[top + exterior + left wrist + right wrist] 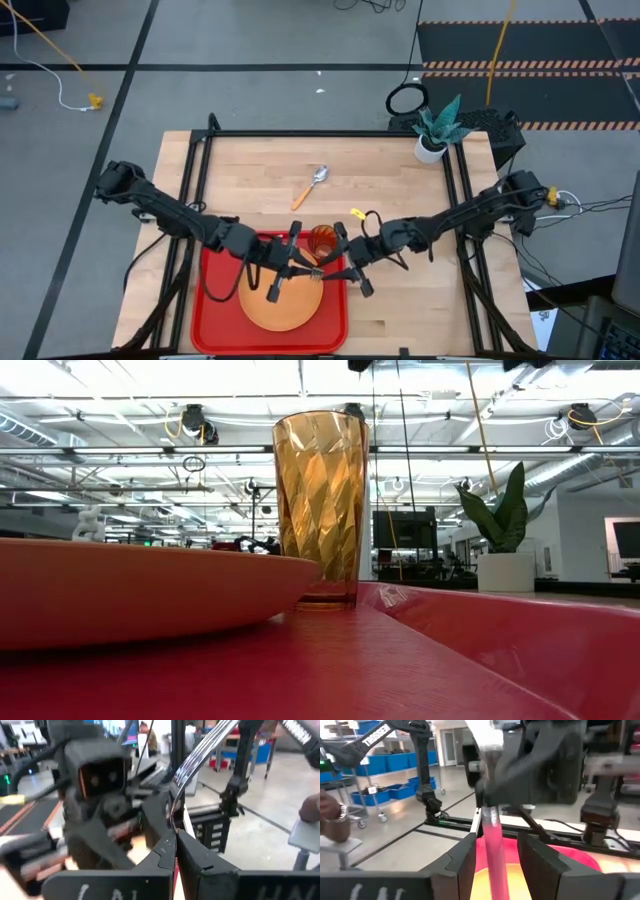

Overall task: Pick and place plate/cup/fork/spoon on tray
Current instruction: Put the pink fork on the red serving tray to the left of the orange plate

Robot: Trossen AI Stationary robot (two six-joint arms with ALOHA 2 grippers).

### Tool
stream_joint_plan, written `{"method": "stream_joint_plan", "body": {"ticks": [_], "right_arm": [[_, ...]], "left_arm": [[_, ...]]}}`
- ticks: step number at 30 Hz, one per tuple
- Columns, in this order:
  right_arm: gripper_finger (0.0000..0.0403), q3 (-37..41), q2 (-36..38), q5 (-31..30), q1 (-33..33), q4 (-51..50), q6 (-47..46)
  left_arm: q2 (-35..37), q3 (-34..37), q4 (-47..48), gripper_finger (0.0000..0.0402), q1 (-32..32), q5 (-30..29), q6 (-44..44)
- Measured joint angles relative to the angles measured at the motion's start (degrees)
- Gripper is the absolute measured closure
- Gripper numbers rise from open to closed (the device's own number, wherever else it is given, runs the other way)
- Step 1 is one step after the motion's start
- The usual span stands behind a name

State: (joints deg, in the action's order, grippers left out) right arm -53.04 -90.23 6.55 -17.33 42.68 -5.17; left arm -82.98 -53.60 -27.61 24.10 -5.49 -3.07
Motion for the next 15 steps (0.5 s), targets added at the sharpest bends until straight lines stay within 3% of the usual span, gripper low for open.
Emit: {"method": "stream_joint_plan", "body": {"ticks": [5, 12, 15], "right_arm": [[0.0283, 0.0, -2.5, 2.4, 0.8, 3.9, -1.2], [0.0372, 0.0, -4.2, 3.3, 1.8, 5.8, -2.1], [0.0383, 0.0, -4.2, 3.6, 1.8, 5.9, -1.8]], "left_arm": [[-0.3, 0.0, -0.7, 0.0398, -0.3, 0.1, -1.1], [-0.3, 0.0, -0.3, 0.0397, -0.5, -0.2, -0.9], [-0.2, 0.0, 0.1, 0.0394, -0.4, -0.5, -0.9]]}}
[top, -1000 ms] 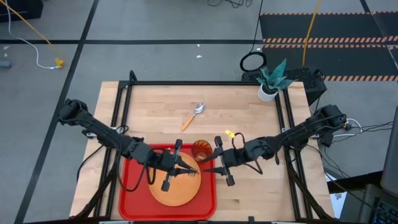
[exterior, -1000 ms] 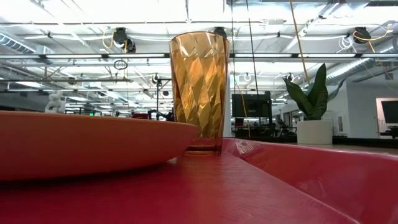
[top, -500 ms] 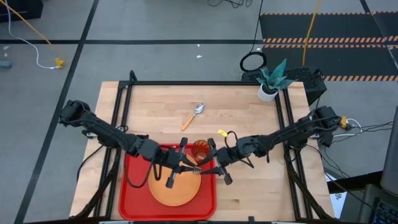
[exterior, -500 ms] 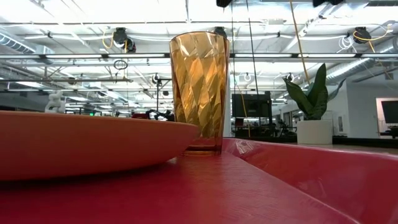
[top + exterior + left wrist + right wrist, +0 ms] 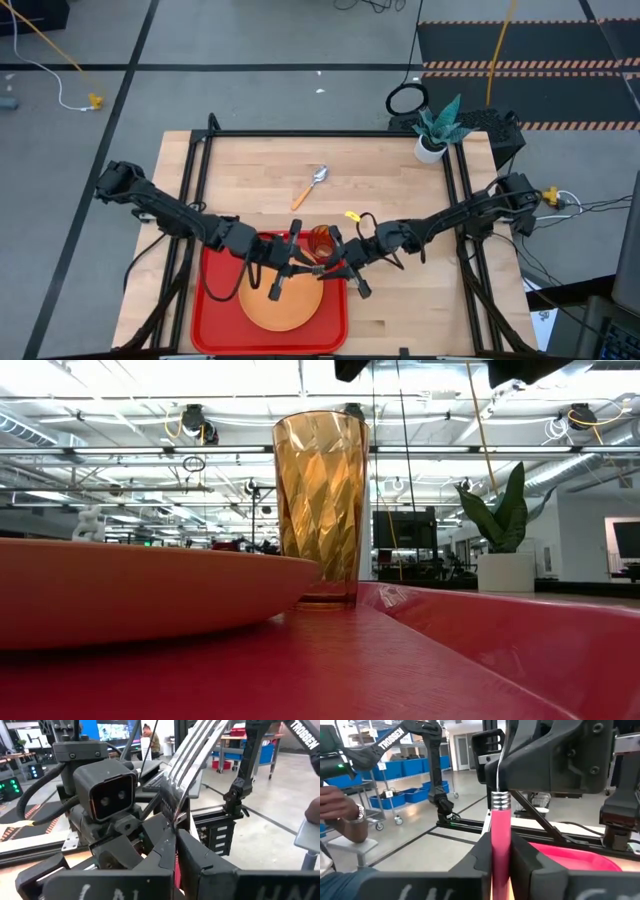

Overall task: Pick and place plate/cup/fork/spoon on tray
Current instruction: Put the pink fork on the red serving tray to the left of the orange plate

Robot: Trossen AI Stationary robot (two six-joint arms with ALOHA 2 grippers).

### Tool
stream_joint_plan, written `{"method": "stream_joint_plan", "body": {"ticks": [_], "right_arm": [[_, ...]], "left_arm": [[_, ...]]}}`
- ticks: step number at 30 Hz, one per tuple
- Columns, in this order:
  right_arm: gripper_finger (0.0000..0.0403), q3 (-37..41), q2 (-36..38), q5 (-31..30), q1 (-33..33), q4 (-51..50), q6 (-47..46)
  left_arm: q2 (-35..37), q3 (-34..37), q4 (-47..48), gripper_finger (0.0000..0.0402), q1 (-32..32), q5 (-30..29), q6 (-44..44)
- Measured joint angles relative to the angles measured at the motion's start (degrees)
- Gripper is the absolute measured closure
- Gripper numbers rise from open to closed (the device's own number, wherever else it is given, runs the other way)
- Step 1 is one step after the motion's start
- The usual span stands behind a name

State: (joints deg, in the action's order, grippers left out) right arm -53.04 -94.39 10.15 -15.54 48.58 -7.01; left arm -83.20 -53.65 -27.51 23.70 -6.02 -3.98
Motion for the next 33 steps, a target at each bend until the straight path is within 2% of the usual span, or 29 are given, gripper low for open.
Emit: {"method": "stream_joint_plan", "body": {"ticks": [3, 11, 15, 22, 29, 33], "right_arm": [[0.0379, 0.0, 0.0, -0.4, 0.0, -0.1, -0.6], [0.0388, 0.0, 2.7, -1.9, 0.1, -1.4, -0.5], [0.0388, 0.0, 6.6, -7.7, -1.0, -5.5, 1.7], [0.0387, 2.0, 10.7, -30.1, -6.3, -4.6, 11.6], [0.0386, 2.6, 10.8, -37.4, -9.6, 2.8, 18.3], [0.0386, 2.7, 10.5, -38.5, -10.0, 6.2, 18.1]], "left_arm": [[0.0, 0.0, 0.4, 0.0366, 0.0, -2.4, 0.4], [-0.1, 0.0, 0.1, 0.0255, 2.1, -7.3, 0.4], [1.0, 0.0, -0.3, 0.0223, 3.7, -11.9, -0.5], [1.8, 0.0, -1.1, 0.0209, 6.1, -22.2, -1.5], [-0.7, 0.0, -4.2, 0.0212, 5.0, -22.8, -0.8], [-3.5, 0.0, -8.5, 0.0221, 4.2, -22.6, -0.9]]}}
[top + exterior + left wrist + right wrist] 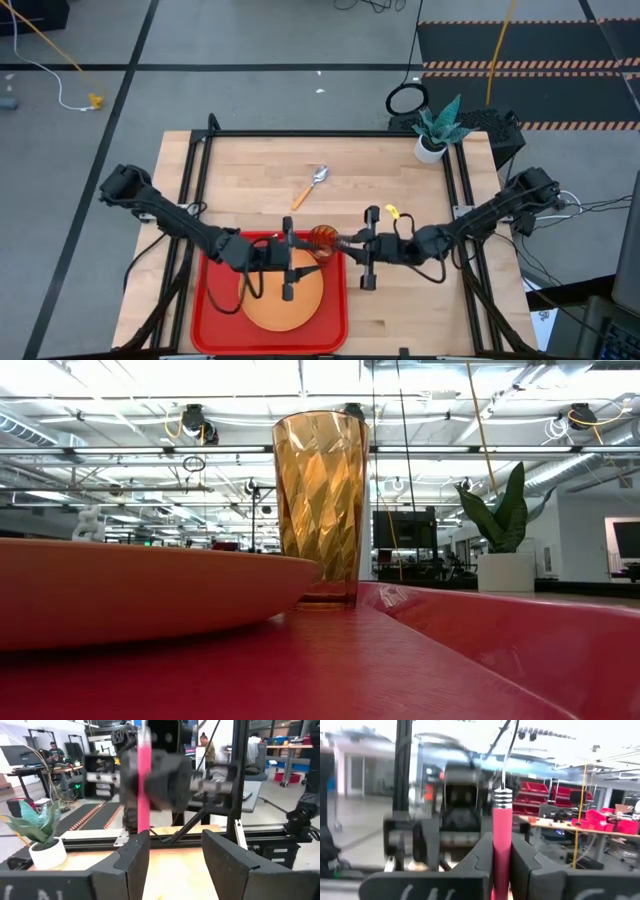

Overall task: Pick and place plate/cup/fork/spoon on tray
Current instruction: Put the pink fork on the red serving tray to the left of the orange plate

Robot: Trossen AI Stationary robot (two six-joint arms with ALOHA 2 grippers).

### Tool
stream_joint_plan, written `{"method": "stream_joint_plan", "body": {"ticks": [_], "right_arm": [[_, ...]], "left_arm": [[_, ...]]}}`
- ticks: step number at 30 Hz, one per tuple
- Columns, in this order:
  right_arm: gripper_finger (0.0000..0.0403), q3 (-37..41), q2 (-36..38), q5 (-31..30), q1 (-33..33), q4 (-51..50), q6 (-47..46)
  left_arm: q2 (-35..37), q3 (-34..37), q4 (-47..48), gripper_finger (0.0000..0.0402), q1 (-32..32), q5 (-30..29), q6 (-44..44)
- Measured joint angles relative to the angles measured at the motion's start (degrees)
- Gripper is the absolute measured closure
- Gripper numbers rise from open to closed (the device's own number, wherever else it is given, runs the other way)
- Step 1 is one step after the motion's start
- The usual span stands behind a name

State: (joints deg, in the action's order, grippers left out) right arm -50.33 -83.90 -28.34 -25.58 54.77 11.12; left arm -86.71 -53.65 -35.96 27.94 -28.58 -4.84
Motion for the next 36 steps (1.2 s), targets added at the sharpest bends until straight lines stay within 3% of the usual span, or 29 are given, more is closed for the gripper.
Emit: {"method": "stream_joint_plan", "body": {"ticks": [5, 10, 15, 19, 23, 28, 33, 36], "right_arm": [[0.0386, 0.0, -1.4, 3.0, 0.1, 2.4, -1.4], [0.0385, 0.0, -3.3, 3.1, 0.4, 4.1, -1.5], [0.0385, 0.0, -4.2, 3.5, 1.2, 4.5, -2.0], [0.0385, 0.0, -4.2, 6.3, 2.0, 4.6, -2.8], [0.0385, 0.0, -4.2, 6.4, 2.3, 4.1, -3.2], [0.0385, 0.0, -4.2, 7.8, 2.6, 2.5, -3.9], [0.0375, -0.1, -4.2, 13.2, 2.7, 1.3, -4.5], [0.0351, -0.1, -3.7, 19.1, 3.2, -0.2, -7.8]], "left_arm": [[-3.3, 0.0, -4.8, 0.0228, -1.8, 1.5, -0.8], [-4.0, 0.0, -5.0, 0.0229, -3.4, 4.2, 1.9], [-4.5, 0.0, -5.2, 0.0229, -5.1, 11.5, 4.0], [-5.8, 0.0, -5.1, 0.0231, -5.8, 12.1, 3.9], [-6.0, 0.0, -4.8, 0.0269, -6.5, 12.3, 3.9], [-5.8, 0.0, -4.5, 0.0369, -6.4, 12.5, 2.2], [-5.5, 0.0, -3.6, 0.0370, -6.2, 15.2, 2.6], [-4.2, 0.1, -2.1, 0.0369, -6.3, 22.9, 3.4]]}}
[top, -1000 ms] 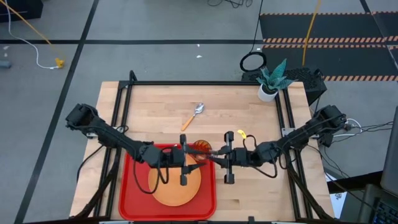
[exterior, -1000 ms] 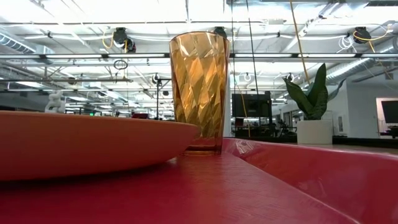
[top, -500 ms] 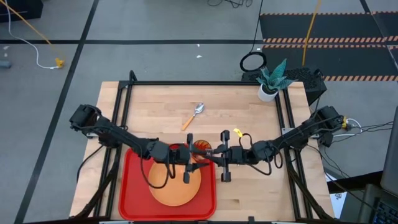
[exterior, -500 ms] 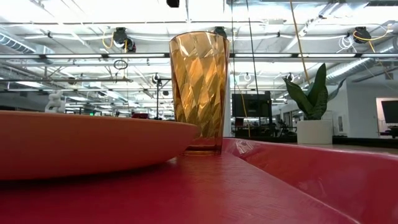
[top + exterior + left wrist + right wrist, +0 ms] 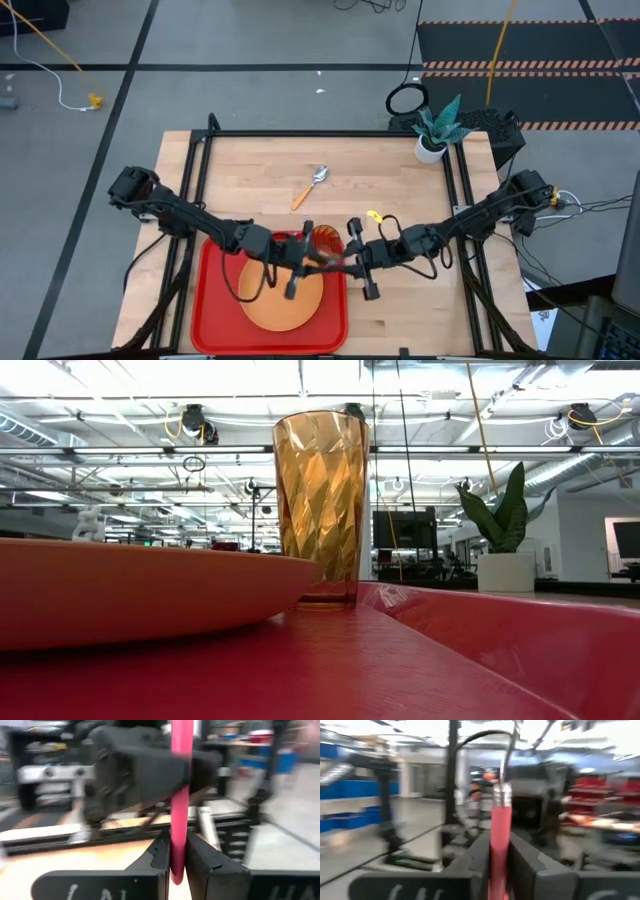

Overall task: Pick and place plate/cup/fork/spoon on tray
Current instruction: Put the pink fork on the red serving tray to the left of the orange plate

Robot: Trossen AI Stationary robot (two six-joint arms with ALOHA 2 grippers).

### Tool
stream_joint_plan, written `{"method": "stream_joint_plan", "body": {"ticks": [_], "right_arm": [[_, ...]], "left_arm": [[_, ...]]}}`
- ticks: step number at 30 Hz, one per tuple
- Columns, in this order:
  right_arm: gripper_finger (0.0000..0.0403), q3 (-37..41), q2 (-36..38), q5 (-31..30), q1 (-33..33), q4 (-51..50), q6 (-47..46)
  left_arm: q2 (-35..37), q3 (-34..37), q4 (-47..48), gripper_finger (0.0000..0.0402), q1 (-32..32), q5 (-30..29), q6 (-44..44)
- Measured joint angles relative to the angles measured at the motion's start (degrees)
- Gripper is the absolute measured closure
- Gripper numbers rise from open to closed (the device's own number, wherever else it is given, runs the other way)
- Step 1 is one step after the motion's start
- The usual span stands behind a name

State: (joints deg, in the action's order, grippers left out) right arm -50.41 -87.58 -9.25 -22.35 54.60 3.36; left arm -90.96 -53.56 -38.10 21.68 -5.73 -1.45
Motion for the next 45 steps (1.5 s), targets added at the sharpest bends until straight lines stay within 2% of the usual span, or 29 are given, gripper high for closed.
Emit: {"method": "stream_joint_plan", "body": {"ticks": [3, 6, 13, 20, 30, 33, 42, 45], "right_arm": [[0.0323, 0.0, 1.0, 7.6, 1.3, -1.8, -4.3], [0.0298, 0.0, 1.2, 13.2, 3.0, -1.6, -8.5], [0.0262, 0.0, 0.6, 18.2, 4.0, -1.9, -9.7], [0.0253, 0.0, 0.6, 19.9, 4.0, -1.3, -6.4], [0.0282, -0.1, -0.7, 23.6, 4.0, 1.1, -5.6], [0.0295, -1.4, -2.2, 26.5, 4.3, 0.9, -5.7], [0.0374, -2.7, -3.3, 30.5, 4.4, 0.8, -4.5], [0.0391, -2.8, -3.3, 31.4, 4.4, 0.9, -3.9]], "left_arm": [[1.0, -0.1, 1.3, 0.0370, -0.4, 7.9, 0.2], [1.0, -0.1, 3.8, 0.0370, -0.6, 11.8, 0.1], [1.0, -0.1, 9.1, 0.0370, -2.4, 15.6, 2.9], [0.2, 0.0, 10.3, 0.0370, -3.4, 18.6, 3.7], [-2.5, -0.1, 9.6, 0.0367, -4.6, 22.4, 4.8], [-3.6, 0.0, 8.2, 0.0366, -5.2, 24.0, 5.2], [-3.7, 0.0, 6.1, 0.0363, -4.7, 29.8, 5.0], [-3.7, 0.0, 5.6, 0.0363, -4.4, 29.9, 5.2]]}}
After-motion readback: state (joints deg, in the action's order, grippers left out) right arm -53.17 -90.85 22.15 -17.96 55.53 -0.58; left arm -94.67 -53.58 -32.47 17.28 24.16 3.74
